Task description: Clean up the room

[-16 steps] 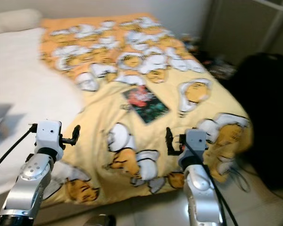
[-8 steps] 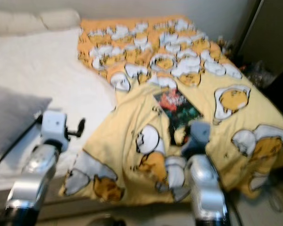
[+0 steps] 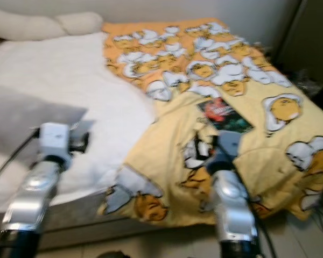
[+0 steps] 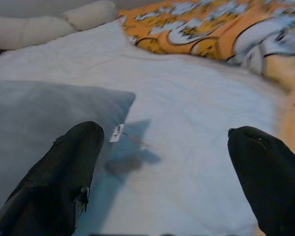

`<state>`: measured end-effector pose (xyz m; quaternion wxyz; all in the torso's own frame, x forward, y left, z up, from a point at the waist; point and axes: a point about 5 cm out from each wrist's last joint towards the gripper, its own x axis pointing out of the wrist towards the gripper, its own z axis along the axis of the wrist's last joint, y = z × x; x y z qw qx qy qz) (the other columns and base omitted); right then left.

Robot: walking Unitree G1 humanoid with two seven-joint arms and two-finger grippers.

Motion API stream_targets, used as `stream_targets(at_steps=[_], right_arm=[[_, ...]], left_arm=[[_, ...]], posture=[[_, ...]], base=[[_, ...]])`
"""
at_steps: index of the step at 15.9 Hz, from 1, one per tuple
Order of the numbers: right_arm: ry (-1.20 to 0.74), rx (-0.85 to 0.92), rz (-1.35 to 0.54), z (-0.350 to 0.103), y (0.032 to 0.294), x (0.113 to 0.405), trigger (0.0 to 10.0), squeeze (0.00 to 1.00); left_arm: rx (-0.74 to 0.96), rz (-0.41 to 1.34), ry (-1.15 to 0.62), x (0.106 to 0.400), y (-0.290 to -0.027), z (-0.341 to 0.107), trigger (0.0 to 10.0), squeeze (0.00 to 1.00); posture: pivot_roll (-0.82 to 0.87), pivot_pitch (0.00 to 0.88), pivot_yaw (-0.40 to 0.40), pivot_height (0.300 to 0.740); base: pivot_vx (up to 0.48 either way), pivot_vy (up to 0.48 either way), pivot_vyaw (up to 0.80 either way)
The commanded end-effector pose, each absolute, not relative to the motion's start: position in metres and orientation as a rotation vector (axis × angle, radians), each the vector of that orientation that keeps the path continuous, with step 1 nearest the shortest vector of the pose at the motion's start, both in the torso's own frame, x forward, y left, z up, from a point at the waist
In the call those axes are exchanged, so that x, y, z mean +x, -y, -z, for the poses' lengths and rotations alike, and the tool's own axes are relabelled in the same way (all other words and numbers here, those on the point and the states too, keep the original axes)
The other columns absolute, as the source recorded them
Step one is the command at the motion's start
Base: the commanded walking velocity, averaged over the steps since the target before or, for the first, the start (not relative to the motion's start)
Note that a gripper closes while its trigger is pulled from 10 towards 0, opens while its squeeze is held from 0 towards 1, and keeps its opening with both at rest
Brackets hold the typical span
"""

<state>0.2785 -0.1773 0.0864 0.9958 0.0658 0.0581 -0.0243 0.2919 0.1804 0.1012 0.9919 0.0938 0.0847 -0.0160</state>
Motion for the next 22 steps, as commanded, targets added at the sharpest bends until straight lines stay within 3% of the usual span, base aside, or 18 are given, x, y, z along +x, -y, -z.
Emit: stream_targets(at_steps=[1,2,3,4,9,10,11,12,19,20,21,22], right_arm=[[-0.11,0.141,0.031,-0.089,0.169,0.284,0.0,0.0],[-0.112,0.138,0.032,-0.089,0.169,0.285,0.0,0.0],[-0.102,0.143,0.025,-0.092,0.167,0.287,0.0,0.0],[-0.104,0.14,0.027,-0.092,0.167,0.288,0.0,0.0],[-0.099,0.137,0.035,-0.091,0.166,0.287,0.0,0.0],[-0.095,0.127,0.038,-0.092,0.165,0.288,0.0,0.0],[-0.093,0.112,0.04,-0.092,0.164,0.288,3.2,0.0],[-0.116,0.118,0.039,-0.09,0.162,0.29,10.0,0.0],[-0.06,0.141,0.004,-0.099,0.151,0.295,10.0,0.0],[-0.052,0.153,-0.006,-0.1,0.15,0.296,10.0,1.0],[-0.038,0.17,-0.02,-0.102,0.149,0.296,10.0,1.0],[-0.008,0.19,-0.023,-0.105,0.148,0.296,10.0,1.0]], left_arm=[[0.193,0.008,-0.177,0.293,-0.188,-0.102,7.8,0.0],[0.185,-0.003,-0.177,0.294,-0.189,-0.102,7.1,0.0],[0.178,0.004,-0.169,0.296,-0.188,-0.104,0.9,0.0],[0.181,0.008,-0.167,0.297,-0.188,-0.105,0.0,0.0],[0.183,0.004,-0.169,0.299,-0.187,-0.104,0.0,0.0],[0.184,0.004,-0.166,0.3,-0.187,-0.104,1.3,0.0],[0.187,0.005,-0.163,0.301,-0.187,-0.105,4.3,0.0],[0.197,0.018,-0.155,0.303,-0.186,-0.106,10.0,0.0],[0.182,0.014,-0.156,0.308,-0.187,-0.108,10.0,0.0],[0.157,0.018,-0.169,0.308,-0.186,-0.107,10.0,0.0],[0.139,0.021,-0.174,0.308,-0.185,-0.108,10.0,0.79],[0.133,0.028,-0.172,0.308,-0.185,-0.108,10.0,0.96]], posture=[[0.03,0.0,0.024,0.74],[0.03,0.0,0.025,0.74],[0.03,0.0,0.025,0.74],[0.03,0.0,0.028,0.74],[0.02,0.0,0.033,0.74],[0.02,0.0,0.032,0.74],[0.02,0.0,0.033,0.74],[0.02,0.0,0.033,0.74],[0.03,0.0,0.034,0.74],[0.03,0.0,0.032,0.74],[0.04,0.0,0.029,0.74],[0.04,0.0,0.029,0.74]], base=[[0.0,0.382,0.0],[0.0,0.382,0.0],[0.0,0.39,0.0],[0.0,0.39,0.0],[0.0,0.395,0.0],[0.0,0.398,0.0],[0.0,0.405,0.0],[0.0,0.405,0.0],[0.0,0.471,0.0],[0.0,0.48,0.0],[0.0,0.48,0.0],[0.0,0.48,0.0]])
